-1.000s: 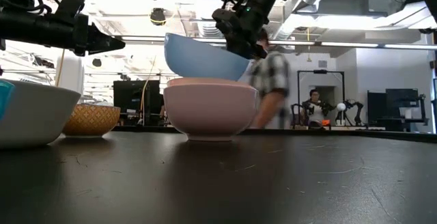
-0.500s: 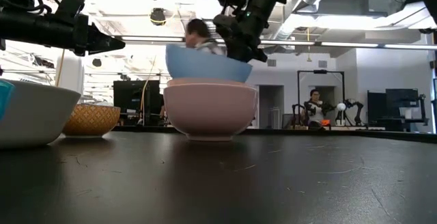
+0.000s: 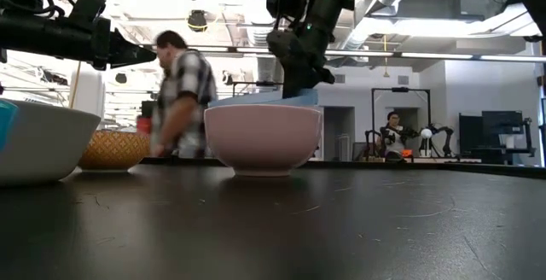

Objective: Nest bowls inside each other
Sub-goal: Stack the blue transparent bowl on top of the light orange transparent bowl

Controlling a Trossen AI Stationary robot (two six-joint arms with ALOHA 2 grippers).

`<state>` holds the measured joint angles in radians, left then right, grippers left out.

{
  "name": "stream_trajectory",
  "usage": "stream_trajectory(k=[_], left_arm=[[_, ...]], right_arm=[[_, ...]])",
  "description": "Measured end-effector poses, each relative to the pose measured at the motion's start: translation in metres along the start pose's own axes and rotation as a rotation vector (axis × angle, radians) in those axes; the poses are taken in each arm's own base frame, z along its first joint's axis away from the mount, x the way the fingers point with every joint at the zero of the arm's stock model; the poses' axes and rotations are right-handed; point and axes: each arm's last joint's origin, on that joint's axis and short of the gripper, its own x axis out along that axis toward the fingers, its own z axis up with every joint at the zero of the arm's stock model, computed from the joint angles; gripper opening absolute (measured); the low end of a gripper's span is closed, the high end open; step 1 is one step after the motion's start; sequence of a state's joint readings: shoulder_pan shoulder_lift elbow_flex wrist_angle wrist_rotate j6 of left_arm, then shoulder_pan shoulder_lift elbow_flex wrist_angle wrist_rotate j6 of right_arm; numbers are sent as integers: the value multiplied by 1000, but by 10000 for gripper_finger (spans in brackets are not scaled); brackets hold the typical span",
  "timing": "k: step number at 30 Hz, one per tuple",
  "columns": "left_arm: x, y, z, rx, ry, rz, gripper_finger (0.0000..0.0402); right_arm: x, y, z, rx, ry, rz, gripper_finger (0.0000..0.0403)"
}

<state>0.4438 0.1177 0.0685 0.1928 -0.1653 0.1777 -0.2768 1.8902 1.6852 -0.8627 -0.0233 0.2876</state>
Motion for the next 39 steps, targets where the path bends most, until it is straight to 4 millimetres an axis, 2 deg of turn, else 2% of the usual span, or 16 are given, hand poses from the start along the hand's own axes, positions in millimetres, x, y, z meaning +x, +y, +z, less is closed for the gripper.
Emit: stream_trajectory(k=[10,13,16,20,22,25,31,39], left_arm=[[0,0,0,-2,0,-1,94],[0,0,0,-2,0,-1,94],[0,0,0,-2,0,-1,94],[0,0,0,-2,0,-1,94],[0,0,0,-2,0,-1,94],[0,0,0,-2,0,-1,94],[0,0,0,-2,0,-1,94],[0,0,0,2,1,-1,94]], right_arm=[[-29,3,11,-39,-19,-13,127],[-33,9,14,-121,-44,14,124],[-33,17,16,-202,-69,109,100],[-33,20,20,-239,-88,261,37],[-33,15,22,-233,-92,265,12],[-31,5,23,-216,-85,254,14],[1,-18,11,-149,-35,350,6],[18,-48,4,-68,-29,338,5]])
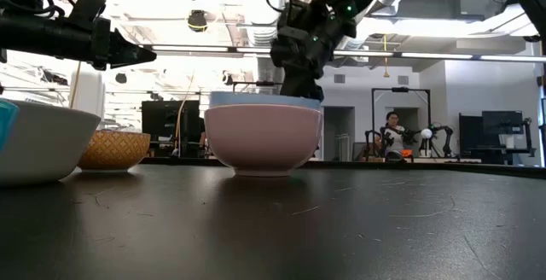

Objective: Nest bowls inside each other
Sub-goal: Stack the blue transparent bowl on top of the light orange transparent bowl

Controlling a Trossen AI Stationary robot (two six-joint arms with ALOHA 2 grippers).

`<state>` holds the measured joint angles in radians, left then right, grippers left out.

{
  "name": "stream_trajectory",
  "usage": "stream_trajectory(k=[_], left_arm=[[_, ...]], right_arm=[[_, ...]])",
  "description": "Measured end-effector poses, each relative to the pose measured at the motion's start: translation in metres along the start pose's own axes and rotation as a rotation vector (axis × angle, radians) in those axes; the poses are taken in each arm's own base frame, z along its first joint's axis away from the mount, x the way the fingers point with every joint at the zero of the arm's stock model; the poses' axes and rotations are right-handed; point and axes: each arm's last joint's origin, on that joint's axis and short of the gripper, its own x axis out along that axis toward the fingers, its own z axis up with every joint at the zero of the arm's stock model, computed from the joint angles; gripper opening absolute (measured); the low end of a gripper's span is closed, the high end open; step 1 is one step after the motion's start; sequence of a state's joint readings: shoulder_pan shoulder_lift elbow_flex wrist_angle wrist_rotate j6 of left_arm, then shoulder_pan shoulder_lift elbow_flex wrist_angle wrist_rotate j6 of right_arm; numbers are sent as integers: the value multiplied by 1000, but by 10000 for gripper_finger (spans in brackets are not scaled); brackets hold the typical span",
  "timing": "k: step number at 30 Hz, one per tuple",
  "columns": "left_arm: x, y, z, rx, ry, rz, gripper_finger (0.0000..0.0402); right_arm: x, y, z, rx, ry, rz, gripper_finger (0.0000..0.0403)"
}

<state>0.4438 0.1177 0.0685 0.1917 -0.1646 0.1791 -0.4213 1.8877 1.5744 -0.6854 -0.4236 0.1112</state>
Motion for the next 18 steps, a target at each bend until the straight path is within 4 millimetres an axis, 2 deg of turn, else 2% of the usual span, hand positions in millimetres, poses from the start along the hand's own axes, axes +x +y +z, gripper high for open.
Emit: stream_trajectory(k=[4,10,18], left_arm=[[0,0,0,0,0,0,94],[0,0,0,2,1,5,94],[0,0,0,10,1,5,94]], right_arm=[[-1,-6,2,3,-32,-3,5],[-2,-1,12,-37,-113,85,5],[7,33,23,-149,-248,164,5]])
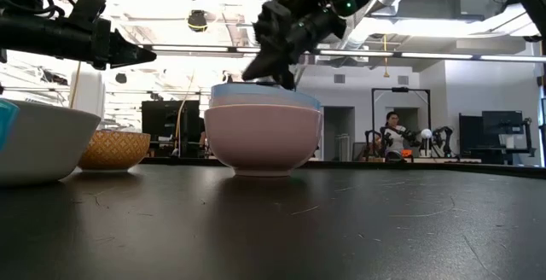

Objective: Nest bowls inside each other
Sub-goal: Stack the blue transparent bowl on top of the light orange transparent bowl

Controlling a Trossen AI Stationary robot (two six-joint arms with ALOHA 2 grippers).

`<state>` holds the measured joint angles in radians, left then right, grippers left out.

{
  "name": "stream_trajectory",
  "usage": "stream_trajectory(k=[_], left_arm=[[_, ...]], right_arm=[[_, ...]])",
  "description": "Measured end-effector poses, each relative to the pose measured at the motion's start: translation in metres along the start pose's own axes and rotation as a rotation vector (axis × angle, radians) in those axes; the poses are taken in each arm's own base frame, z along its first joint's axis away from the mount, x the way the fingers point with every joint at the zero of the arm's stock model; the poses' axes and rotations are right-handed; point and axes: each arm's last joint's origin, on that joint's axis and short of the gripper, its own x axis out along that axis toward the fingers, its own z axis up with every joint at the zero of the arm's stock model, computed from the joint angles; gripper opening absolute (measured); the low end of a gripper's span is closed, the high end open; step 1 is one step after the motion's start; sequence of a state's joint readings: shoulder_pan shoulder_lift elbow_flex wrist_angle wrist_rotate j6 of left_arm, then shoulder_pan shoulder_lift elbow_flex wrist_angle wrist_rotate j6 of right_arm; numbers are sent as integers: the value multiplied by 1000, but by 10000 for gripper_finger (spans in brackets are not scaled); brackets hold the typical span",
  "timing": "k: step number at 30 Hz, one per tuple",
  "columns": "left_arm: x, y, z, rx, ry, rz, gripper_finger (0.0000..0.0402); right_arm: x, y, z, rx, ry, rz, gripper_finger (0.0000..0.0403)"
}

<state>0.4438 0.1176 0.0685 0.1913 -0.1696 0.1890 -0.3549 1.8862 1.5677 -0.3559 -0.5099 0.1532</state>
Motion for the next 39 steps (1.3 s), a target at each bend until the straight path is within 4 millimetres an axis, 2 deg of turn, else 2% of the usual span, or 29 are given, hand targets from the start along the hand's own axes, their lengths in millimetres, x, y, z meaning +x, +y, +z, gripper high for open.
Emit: stream_trajectory(k=[3,10,15,19,22,28,39], left_arm=[[0,0,0,-12,-1,0,94],[0,0,0,-19,-1,0,94],[0,0,0,-19,-1,0,94],[0,0,0,-21,-2,0,94],[0,0,0,-22,-2,0,94],[0,0,0,-22,-2,0,94],[0,0,1,-57,-13,-2,94]], right_arm=[[3,4,0,-27,-9,-47,5],[2,-2,1,-2,-45,-245,5],[13,15,3,-80,-138,-385,5],[28,34,-5,-144,-213,-425,5],[38,41,-15,-177,-259,-446,4],[48,42,-33,-170,-300,-446,4],[49,37,-40,-158,-237,-466,4]])
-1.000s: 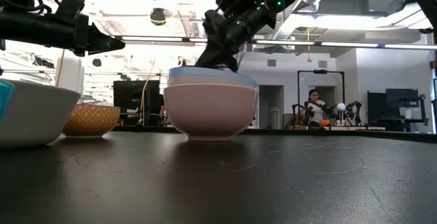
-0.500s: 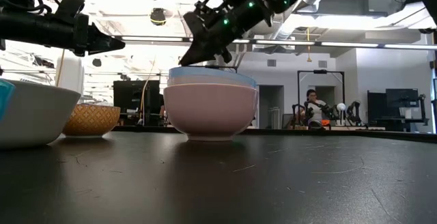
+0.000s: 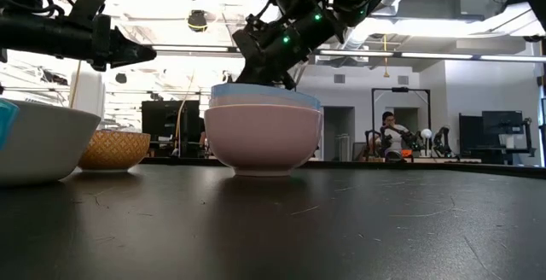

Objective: Nest bowls inside each other
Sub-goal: Stack the blue transparent bowl on top of the light orange transparent bowl, then stack the white bowl on top of the blue transparent bowl

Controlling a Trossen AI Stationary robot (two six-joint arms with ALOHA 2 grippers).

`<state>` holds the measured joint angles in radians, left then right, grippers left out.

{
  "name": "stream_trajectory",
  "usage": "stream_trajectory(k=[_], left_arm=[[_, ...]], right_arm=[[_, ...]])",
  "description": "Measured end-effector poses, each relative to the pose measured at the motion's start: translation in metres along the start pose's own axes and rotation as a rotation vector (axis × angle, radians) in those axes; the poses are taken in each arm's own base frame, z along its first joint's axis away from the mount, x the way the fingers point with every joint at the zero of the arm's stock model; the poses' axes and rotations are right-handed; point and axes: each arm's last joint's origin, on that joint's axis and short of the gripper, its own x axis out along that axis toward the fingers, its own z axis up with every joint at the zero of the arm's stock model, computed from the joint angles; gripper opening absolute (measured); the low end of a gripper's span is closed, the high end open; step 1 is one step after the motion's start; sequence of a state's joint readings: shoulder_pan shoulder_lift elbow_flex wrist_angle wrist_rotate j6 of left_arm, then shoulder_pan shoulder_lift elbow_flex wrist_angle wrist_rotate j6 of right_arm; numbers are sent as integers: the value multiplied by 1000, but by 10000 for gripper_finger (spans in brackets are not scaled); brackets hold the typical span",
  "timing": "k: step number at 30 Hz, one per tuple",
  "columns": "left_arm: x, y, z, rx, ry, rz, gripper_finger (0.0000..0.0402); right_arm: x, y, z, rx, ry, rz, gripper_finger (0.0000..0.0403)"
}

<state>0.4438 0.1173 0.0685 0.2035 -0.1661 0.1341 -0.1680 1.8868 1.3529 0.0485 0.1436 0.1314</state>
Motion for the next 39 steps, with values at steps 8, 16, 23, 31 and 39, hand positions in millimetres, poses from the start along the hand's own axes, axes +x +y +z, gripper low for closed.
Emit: stream_trajectory(k=[8,16,23,31,39], left_arm=[[0,0,0,0,0,0,94],[0,0,0,0,2,1,94],[0,0,0,0,1,-1,94],[0,0,0,0,0,-2,94],[0,0,0,0,0,-3,94]], right_arm=[[0,-2,0,2,9,0,4],[1,-7,1,17,4,-6,4],[1,-14,-4,29,57,-22,4],[-8,6,19,-10,-18,51,4],[-32,81,36,-151,-93,313,5]])
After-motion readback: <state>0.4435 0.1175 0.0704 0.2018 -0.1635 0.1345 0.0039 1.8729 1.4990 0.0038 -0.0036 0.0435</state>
